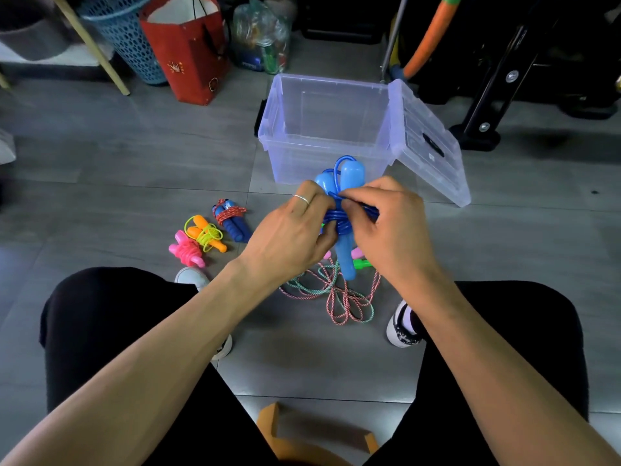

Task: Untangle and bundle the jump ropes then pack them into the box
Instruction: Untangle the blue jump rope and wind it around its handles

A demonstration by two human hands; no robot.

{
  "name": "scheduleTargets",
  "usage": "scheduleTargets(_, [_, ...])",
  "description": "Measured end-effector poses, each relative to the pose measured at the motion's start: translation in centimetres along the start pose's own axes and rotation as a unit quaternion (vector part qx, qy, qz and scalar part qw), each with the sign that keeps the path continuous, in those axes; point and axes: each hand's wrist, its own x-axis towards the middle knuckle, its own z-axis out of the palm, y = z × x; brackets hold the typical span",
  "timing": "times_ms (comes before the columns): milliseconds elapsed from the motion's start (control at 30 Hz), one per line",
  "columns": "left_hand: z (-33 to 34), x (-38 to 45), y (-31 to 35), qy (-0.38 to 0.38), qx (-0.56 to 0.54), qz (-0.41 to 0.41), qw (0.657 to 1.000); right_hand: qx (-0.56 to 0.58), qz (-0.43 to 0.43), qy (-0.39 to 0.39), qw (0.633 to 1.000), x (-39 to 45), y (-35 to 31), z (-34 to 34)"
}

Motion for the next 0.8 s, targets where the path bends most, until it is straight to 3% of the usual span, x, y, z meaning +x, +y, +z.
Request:
scheduleTargets(100, [-0.1,0.0,0.0,-0.001,0.009,0.007,1.000,0.040,0.034,0.013,0.999,0.3,-0.2,-0.3])
scheduleTargets(333, [-0.4,-0.4,-0.4,0.055,0.014,0.039,0.998,0.002,-0.036,-0.032,0.999,0.2,-0.2,-0.5])
scheduleTargets(500, [-0.4,-0.7,-0.7,0.081,-0.018,0.014,0.996,-0.001,-0.086,-0.035,0.996,0.1,-0.2,-0.7])
scheduleTargets(700, [-1.2,-0.7,-0.2,0.093,-0.090,-0.015,0.992,0.078,0.023,-0.021,0.996,0.2,-0.1,-0.6])
scheduleTargets(800, [-1.5,-0.6,-0.3,0.088,-0.093,-0.012,0.992,0.093,0.027,-0.023,0.995,0.3,-0.1,-0.7])
